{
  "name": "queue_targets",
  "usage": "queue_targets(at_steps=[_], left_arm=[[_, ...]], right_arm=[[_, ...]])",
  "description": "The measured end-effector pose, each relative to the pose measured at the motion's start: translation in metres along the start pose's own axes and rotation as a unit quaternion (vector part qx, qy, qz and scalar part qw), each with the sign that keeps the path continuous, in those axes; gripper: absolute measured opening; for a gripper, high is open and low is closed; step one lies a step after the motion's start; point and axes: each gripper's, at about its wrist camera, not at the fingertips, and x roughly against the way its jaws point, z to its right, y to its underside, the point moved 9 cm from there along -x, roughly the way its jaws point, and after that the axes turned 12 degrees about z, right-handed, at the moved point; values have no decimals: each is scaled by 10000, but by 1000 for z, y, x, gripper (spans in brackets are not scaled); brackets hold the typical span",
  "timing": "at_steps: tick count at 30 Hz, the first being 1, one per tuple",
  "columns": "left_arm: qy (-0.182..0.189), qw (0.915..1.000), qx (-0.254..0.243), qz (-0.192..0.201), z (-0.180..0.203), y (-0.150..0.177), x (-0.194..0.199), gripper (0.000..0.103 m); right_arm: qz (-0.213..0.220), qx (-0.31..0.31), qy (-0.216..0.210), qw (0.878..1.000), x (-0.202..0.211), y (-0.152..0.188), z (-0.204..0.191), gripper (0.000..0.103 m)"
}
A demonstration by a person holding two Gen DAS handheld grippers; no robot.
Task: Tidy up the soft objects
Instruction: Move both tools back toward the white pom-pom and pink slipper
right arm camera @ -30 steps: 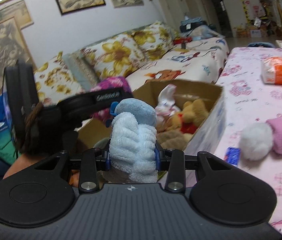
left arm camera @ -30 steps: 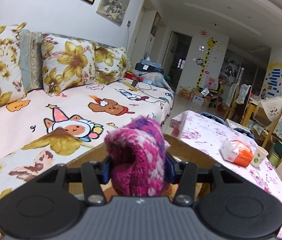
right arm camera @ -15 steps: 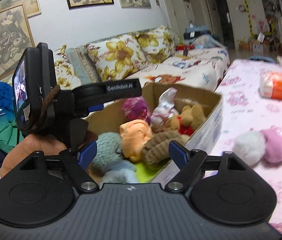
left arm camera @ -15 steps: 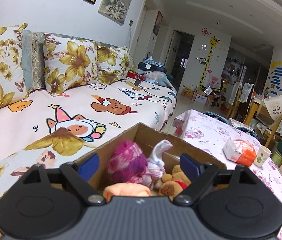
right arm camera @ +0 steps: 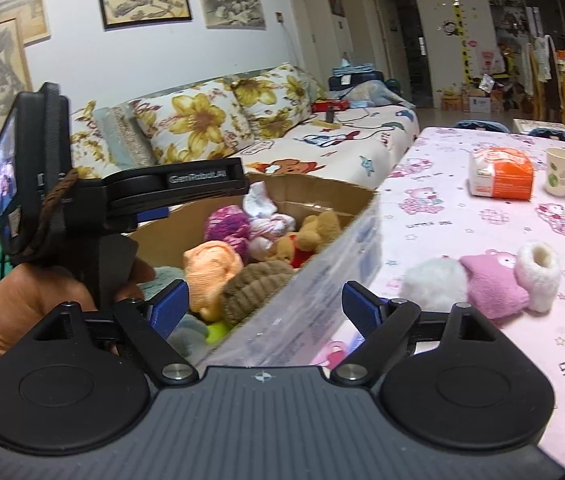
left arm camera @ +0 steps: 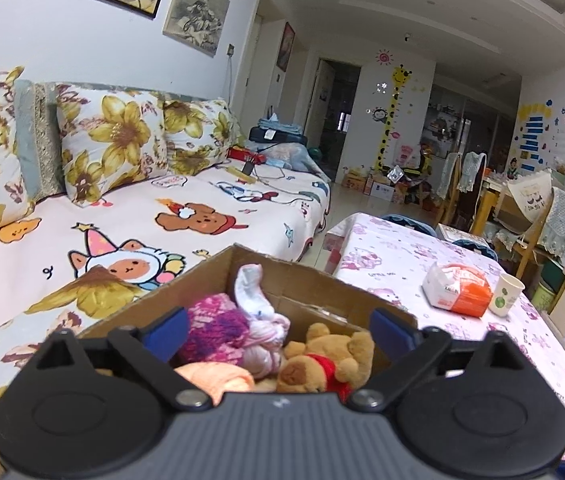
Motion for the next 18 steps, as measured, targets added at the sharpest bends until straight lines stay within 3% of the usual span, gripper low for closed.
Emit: queue_targets(at_steps=[18], left_arm=[[275, 9986, -391, 235, 43, -1, 11, 102]], right_arm=[[146, -248, 547, 9981, 9, 2, 25, 103]])
